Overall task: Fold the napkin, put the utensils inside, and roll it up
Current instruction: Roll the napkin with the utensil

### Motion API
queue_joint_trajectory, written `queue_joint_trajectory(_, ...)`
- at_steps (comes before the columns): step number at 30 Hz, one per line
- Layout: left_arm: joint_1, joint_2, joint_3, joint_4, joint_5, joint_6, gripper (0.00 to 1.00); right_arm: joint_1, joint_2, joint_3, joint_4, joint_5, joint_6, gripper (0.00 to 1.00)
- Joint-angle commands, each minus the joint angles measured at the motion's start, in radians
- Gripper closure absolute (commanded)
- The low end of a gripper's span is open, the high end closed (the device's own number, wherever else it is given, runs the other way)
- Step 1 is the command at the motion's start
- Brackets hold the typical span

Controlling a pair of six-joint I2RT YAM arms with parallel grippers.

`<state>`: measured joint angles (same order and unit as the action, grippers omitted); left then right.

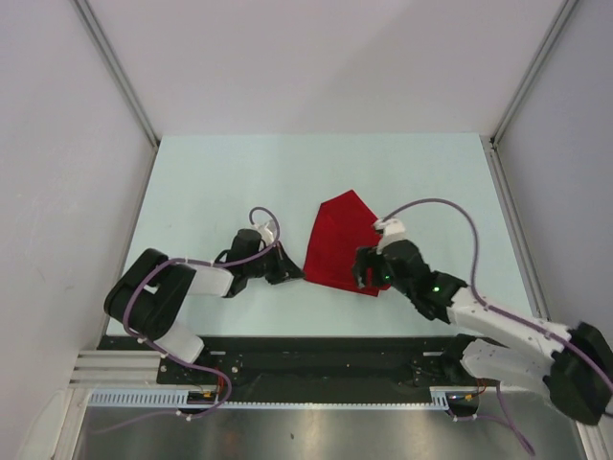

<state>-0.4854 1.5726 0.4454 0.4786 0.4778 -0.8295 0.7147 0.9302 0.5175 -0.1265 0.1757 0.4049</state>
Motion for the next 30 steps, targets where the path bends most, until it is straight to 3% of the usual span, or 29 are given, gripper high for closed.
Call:
queue_joint_trajectory(1, 0.033, -0.036, 0.027, -0.018, 0.079, -0.003, 1.00, 0.213, 0.189, 0.081, 0.146, 0.211, -0.237, 0.21)
queue_joint_trajectory(2, 0.037, -0.039, 0.029, -0.018, 0.090, -0.008, 1.00, 0.286, 0.234, 0.107, 0.193, 0.246, -0.256, 0.20)
queue_joint_trajectory(9, 0.045, -0.028, 0.038, -0.015, 0.114, -0.017, 1.00, 0.459, 0.537, 0.223, 0.355, 0.413, -0.383, 0.18)
queue_joint_trajectory(20, 0.059, -0.043, 0.027, -0.005, 0.137, -0.045, 1.00, 0.546, 0.815, 0.282, 0.465, 0.563, -0.491, 0.20)
queue_joint_trajectory(25, 0.073, -0.054, 0.026, -0.014, 0.142, -0.040, 1.00, 0.549, 0.897, 0.325, 0.418, 0.708, -0.459, 0.22)
queue_joint_trajectory(30, 0.085, -0.057, 0.030, -0.028, 0.145, -0.034, 1.00, 0.543, 0.911, 0.312, 0.363, 0.759, -0.437, 0.26)
